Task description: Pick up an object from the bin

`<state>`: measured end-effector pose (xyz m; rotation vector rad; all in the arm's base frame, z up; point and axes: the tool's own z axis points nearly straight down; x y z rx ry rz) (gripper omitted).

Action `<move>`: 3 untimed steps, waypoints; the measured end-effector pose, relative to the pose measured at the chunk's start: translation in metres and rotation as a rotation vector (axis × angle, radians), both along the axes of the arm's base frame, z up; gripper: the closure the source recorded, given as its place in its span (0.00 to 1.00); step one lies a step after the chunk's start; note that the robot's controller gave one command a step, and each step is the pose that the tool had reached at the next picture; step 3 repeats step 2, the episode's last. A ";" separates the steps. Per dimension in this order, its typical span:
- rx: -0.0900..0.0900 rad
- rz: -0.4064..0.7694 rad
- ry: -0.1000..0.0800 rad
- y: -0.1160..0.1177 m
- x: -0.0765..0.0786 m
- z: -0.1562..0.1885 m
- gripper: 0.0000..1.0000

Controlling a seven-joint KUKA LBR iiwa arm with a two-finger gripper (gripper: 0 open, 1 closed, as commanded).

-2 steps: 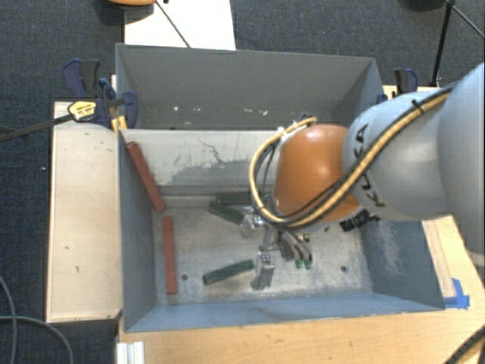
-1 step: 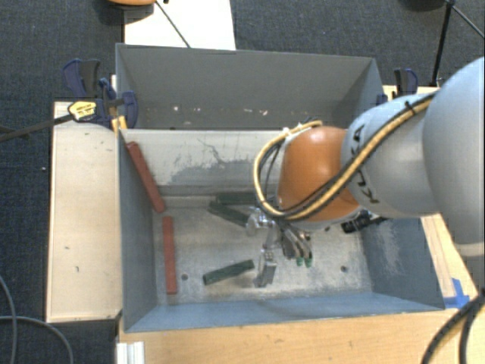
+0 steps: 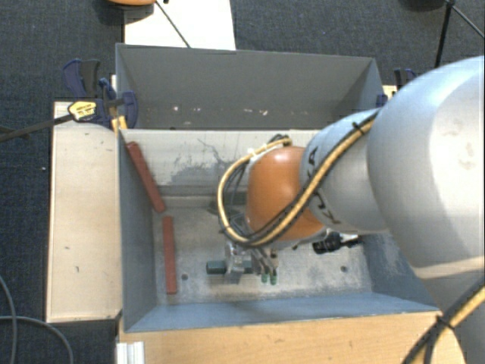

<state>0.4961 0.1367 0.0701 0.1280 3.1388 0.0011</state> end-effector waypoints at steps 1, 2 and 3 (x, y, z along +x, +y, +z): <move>0.000 -0.001 0.000 0.000 0.000 0.000 1.00; 0.001 -0.019 -0.002 0.043 -0.004 0.151 1.00; 0.001 -0.019 -0.002 0.043 -0.004 0.151 1.00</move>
Offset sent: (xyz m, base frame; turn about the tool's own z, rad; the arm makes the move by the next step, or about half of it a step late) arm -0.0047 0.0422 0.1504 0.0209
